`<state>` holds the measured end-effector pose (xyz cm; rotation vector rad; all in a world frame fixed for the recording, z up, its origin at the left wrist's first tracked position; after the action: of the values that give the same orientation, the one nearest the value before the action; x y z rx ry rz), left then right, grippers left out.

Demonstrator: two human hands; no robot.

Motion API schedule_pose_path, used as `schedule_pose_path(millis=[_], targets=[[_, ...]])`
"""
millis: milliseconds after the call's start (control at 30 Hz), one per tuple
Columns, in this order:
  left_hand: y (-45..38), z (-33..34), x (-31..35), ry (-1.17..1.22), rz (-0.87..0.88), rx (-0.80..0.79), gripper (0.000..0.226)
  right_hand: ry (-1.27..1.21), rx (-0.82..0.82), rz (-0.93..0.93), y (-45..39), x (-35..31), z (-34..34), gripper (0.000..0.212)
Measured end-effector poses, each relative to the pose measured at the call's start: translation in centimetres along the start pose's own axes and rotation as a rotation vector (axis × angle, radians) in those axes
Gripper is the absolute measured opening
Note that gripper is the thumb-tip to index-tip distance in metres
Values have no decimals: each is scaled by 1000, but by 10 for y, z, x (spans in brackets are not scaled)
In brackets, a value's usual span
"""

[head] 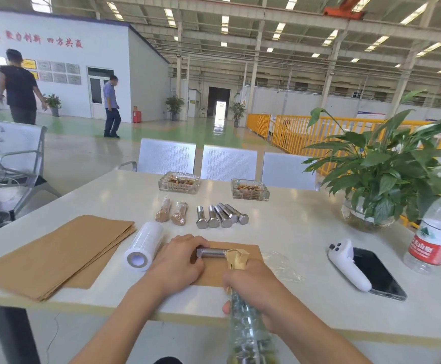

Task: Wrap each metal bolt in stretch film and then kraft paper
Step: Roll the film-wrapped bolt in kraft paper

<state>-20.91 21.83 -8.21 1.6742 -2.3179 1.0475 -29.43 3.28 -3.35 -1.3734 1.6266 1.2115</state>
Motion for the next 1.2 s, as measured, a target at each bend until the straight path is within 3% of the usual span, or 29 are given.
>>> schedule_pose_path(millis=[533, 833, 1200], targets=[[-1, -2, 0, -9, 7, -2, 35, -12, 83, 5, -9, 4, -22, 12], [0, -2, 1, -4, -2, -1, 35, 8, 25, 46, -4, 7, -9, 24], [2, -2, 2, 16, -23, -4, 38, -16, -72, 13, -5, -9, 18, 13]])
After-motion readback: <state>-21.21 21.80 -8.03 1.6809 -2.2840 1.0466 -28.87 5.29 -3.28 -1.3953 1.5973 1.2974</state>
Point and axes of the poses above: each hand's wrist, its own y-axis away from the middle knuckle, its own z-axis out of the palm, x = y × z, the point moved 2 cm from there along -y, towards the middle knuckle, and after that the axes turned 5 degrees about x, right-handed, at the moved point
